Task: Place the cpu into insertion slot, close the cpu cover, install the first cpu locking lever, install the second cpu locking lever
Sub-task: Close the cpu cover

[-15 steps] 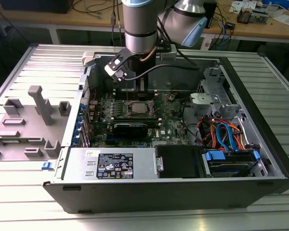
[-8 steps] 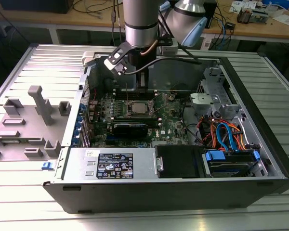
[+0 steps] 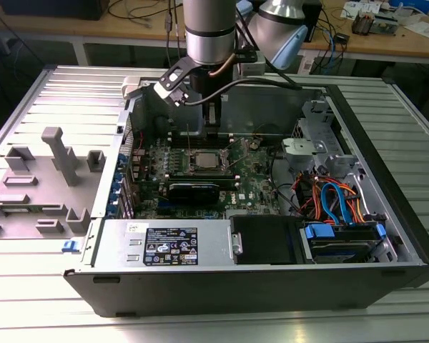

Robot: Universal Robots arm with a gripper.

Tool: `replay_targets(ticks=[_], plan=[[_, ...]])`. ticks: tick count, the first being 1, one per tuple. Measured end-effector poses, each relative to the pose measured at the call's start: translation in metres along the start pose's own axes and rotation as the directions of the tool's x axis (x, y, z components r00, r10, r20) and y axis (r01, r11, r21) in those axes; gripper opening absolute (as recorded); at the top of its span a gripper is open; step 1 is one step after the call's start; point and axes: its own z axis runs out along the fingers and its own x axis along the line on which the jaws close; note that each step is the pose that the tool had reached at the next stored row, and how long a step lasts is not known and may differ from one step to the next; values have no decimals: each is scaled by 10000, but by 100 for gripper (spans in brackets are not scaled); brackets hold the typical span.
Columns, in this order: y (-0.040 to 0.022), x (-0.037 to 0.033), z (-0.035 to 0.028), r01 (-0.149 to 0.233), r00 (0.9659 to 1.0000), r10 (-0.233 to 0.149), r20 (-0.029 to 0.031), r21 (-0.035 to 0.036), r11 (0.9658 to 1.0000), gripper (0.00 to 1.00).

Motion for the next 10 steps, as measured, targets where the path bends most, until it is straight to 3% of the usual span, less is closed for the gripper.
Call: replay_targets(ticks=[4, 5, 6, 7, 10], plan=[[8, 0, 0, 3, 10000, -3, 1, 27, 10000, 11], [18, 0, 1, 2, 10000, -2, 2, 68, 10000, 11], [37, 0, 3, 2, 10000, -2, 2, 164, 9999, 11], [46, 0, 4, 3, 10000, -3, 2, 216, 9998, 11], [49, 0, 3, 3, 10000, -3, 4, 233, 9997, 11]])
